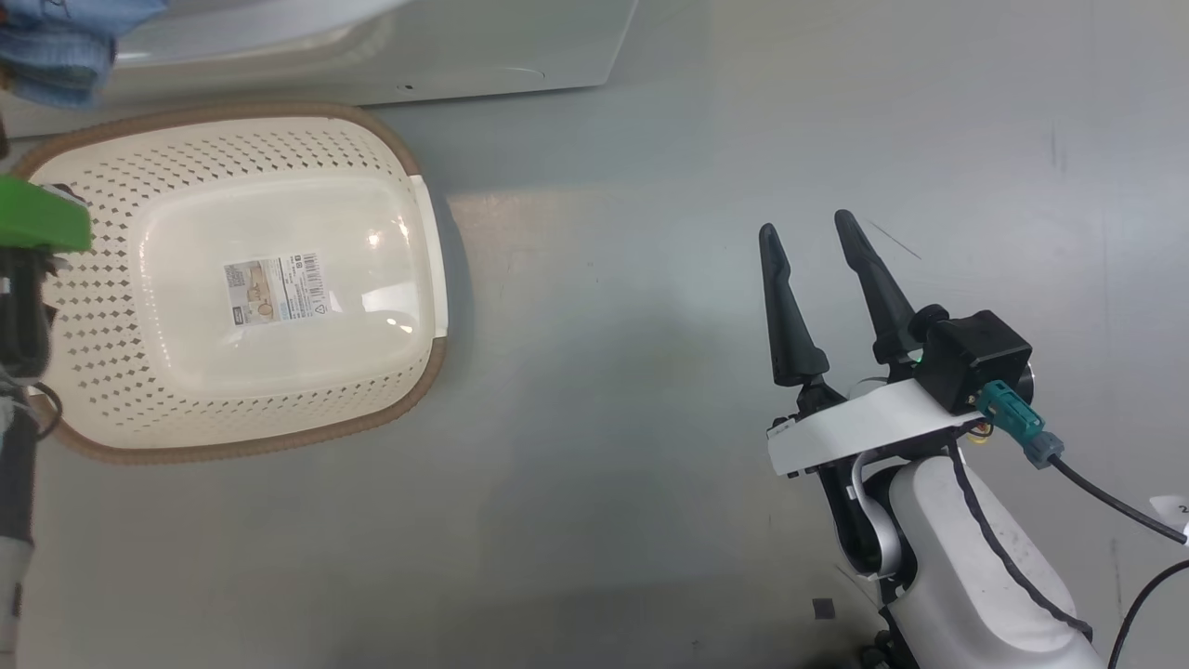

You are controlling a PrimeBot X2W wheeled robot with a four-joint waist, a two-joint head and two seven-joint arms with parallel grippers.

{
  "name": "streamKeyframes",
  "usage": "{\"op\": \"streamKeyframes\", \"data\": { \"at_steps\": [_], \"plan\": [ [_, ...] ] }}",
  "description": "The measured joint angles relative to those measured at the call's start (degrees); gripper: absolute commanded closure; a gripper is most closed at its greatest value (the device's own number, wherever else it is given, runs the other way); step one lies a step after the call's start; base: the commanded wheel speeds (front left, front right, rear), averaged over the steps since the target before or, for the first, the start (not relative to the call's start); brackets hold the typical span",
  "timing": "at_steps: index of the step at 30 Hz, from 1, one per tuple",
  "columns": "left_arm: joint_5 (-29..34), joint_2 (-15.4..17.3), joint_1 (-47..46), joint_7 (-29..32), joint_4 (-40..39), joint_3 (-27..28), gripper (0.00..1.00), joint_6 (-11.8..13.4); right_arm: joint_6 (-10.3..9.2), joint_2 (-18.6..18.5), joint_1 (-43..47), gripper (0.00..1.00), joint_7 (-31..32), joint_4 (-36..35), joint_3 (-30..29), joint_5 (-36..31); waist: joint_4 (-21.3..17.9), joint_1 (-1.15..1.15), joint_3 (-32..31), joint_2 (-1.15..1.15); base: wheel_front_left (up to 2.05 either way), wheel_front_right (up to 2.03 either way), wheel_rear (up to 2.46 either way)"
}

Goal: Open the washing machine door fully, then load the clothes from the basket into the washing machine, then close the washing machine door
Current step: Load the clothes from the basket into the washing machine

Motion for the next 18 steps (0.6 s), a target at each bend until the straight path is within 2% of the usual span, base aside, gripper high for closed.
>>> {"op": "streamKeyframes", "data": {
  "at_steps": [4,12,18],
  "plan": [
    [0.64,2.25,-2.49,-0.01,-1.21,0.49,1.00,0.00,0.23,0.00,0.09,0.00,0.00,0.14,0.70,0.57,0.06,0.00,-1.09,0.00,0.00,0.00,0.00],
    [0.60,3.88,-7.16,0.09,-2.23,-0.34,1.00,0.00,0.25,-0.02,0.19,0.00,0.00,0.12,1.66,1.20,-0.71,0.00,-1.43,0.00,0.00,0.00,0.00],
    [-0.04,5.44,-11.08,2.80,-2.09,-1.16,1.00,0.00,0.24,-0.02,0.20,0.00,0.00,-0.18,2.53,1.80,-2.07,0.00,-0.63,0.00,0.00,0.00,0.00]
  ]
}}
